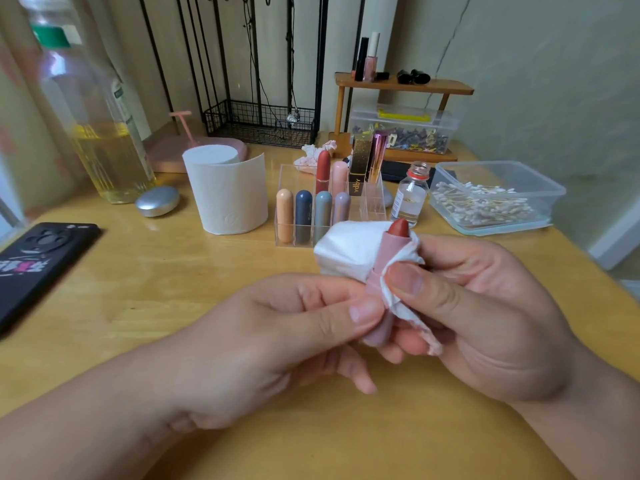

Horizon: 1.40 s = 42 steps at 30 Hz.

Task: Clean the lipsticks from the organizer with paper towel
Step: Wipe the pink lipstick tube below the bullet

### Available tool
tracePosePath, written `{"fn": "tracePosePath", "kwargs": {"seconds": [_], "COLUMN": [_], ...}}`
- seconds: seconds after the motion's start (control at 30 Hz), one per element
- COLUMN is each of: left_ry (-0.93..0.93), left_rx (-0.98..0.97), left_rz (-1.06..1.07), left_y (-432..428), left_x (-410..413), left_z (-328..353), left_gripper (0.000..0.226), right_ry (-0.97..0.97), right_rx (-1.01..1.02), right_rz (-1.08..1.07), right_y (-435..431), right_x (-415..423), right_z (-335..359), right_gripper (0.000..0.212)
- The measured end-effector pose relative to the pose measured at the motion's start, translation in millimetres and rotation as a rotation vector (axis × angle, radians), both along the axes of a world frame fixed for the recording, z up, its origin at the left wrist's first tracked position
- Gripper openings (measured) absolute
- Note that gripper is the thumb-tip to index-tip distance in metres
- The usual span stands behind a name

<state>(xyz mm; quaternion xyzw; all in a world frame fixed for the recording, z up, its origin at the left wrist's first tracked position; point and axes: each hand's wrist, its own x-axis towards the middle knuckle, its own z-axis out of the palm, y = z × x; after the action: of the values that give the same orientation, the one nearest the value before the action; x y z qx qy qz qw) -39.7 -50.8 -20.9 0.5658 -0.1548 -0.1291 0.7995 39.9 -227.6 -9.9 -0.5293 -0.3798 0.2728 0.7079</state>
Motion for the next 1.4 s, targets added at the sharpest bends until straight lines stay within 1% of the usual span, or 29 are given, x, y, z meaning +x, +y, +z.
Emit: {"fn": "tracePosePath", "kwargs": {"seconds": [0.07,0.13,0.2,0.27,0.3,0.37,0.43,0.5,0.57,0.7,0.77,0.83,0.87,0.9,0.97,1.0,1.03,1.1,1.17,1.23,1.3,1.33,1.37,1.4], "left_ry": [-0.028,-0.084,-0.100,-0.079,-0.083,-0.100,-0.033,0.029,0.035,-0.064,-0.109,-0.117,-0.110,-0.087,0.027,0.081,0.104,0.091,0.011,-0.086,-0.105,-0.099,-0.092,-0.068], "left_rx": [0.054,0.147,0.229,0.259,0.243,0.158,-0.005,-0.080,-0.042,0.117,0.224,0.249,0.214,0.150,-0.032,-0.107,-0.142,-0.117,0.031,0.219,0.255,0.247,0.232,0.202], "left_rz": [0.077,0.221,0.357,0.425,0.415,0.269,0.079,0.007,0.069,0.313,0.431,0.470,0.402,0.281,0.046,-0.029,-0.052,0.018,0.192,0.412,0.554,0.577,0.540,0.442], "left_y": [-2,-4,-6,-8,-7,-4,-3,-2,-3,-7,-10,-10,-9,-7,-5,-4,-4,-4,-5,-9,-12,-11,-9,-6], "left_x": [1,-1,-4,-5,-5,-3,-2,-1,-1,-4,-7,-7,-6,-5,-5,-4,-4,-3,-3,-6,-8,-8,-8,-6], "left_z": [-2,-3,-4,-5,-5,-3,0,1,-2,-1,0,2,3,4,7,7,7,4,4,3,5,5,5,5], "left_gripper": [0.019,0.017,0.026,0.031,0.029,0.025,0.023,0.020,0.015,0.018,0.023,0.019,0.014,0.010,0.020,0.025,0.026,0.020,0.016,0.019,0.028,0.030,0.028,0.024], "right_ry": [0.027,0.036,0.002,-0.008,0.003,0.043,0.106,0.152,0.146,0.147,0.126,0.127,0.122,0.109,0.107,0.116,0.121,0.142,0.166,0.148,0.110,0.101,0.099,0.101], "right_rx": [0.004,0.041,0.041,0.028,0.039,0.070,0.080,0.074,0.063,0.135,0.142,0.155,0.145,0.117,0.070,0.065,0.067,0.086,0.139,0.161,0.149,0.151,0.157,0.154], "right_rz": [0.007,0.017,-0.020,-0.045,-0.031,0.023,0.063,0.081,0.089,0.100,0.070,0.077,0.075,0.063,0.062,0.076,0.091,0.114,0.137,0.098,0.024,0.010,0.021,0.044], "right_y": [1,3,6,7,7,6,5,3,4,7,7,7,7,6,4,3,2,3,5,6,7,6,6,6], "right_x": [1,-2,-5,-6,-7,-6,-4,0,2,-1,-2,-1,-1,-1,0,1,2,3,2,0,-2,-2,-2,-2], "right_z": [0,0,0,-1,-1,0,2,1,0,1,1,2,2,2,1,1,1,2,3,3,1,0,1,2], "right_gripper": [0.028,0.021,0.015,0.013,0.013,0.015,0.022,0.028,0.029,0.015,0.019,0.018,0.016,0.017,0.022,0.024,0.026,0.025,0.019,0.017,0.024,0.024,0.021,0.017]}}
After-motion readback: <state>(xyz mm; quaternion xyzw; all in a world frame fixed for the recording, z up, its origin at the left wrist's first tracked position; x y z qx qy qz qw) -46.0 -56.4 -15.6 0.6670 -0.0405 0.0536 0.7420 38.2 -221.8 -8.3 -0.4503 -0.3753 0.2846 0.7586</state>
